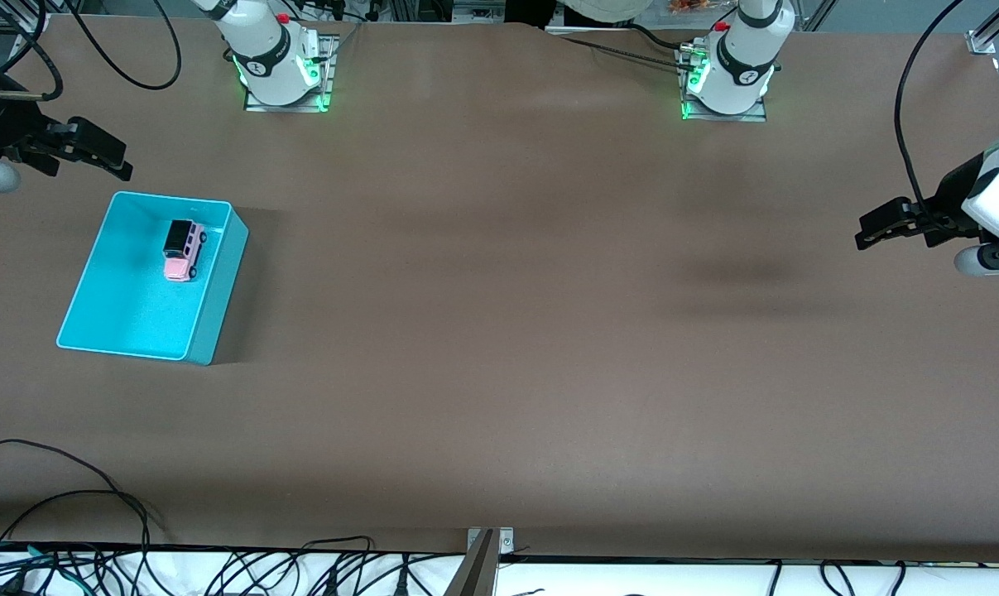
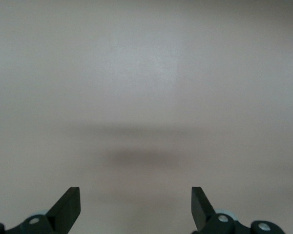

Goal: Wind and store pink jeep toy

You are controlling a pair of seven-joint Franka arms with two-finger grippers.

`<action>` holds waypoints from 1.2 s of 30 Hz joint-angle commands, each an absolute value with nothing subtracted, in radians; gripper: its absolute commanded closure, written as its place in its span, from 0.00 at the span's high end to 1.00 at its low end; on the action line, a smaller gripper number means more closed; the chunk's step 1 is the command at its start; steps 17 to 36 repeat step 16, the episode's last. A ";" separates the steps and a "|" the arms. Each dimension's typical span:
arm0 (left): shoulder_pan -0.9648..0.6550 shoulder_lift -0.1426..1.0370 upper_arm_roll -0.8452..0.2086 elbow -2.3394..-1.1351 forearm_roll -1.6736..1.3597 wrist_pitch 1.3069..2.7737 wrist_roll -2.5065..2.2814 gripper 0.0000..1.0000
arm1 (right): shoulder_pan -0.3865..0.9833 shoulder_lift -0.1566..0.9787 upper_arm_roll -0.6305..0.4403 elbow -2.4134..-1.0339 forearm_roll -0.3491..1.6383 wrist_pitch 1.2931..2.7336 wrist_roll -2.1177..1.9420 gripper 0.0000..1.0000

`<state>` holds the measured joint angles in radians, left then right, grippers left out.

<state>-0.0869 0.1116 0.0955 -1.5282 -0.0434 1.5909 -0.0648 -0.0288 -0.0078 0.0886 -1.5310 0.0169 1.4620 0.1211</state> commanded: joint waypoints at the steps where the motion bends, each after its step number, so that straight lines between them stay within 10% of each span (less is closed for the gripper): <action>1: -0.086 0.112 0.100 -1.519 -0.061 1.575 -0.054 1.00 | -0.011 -0.003 0.075 -1.511 0.025 1.451 0.129 1.00; 36: -0.086 0.112 0.100 -1.519 -0.060 1.575 -0.054 1.00 | -0.011 -0.006 0.075 -1.511 0.020 1.454 0.120 1.00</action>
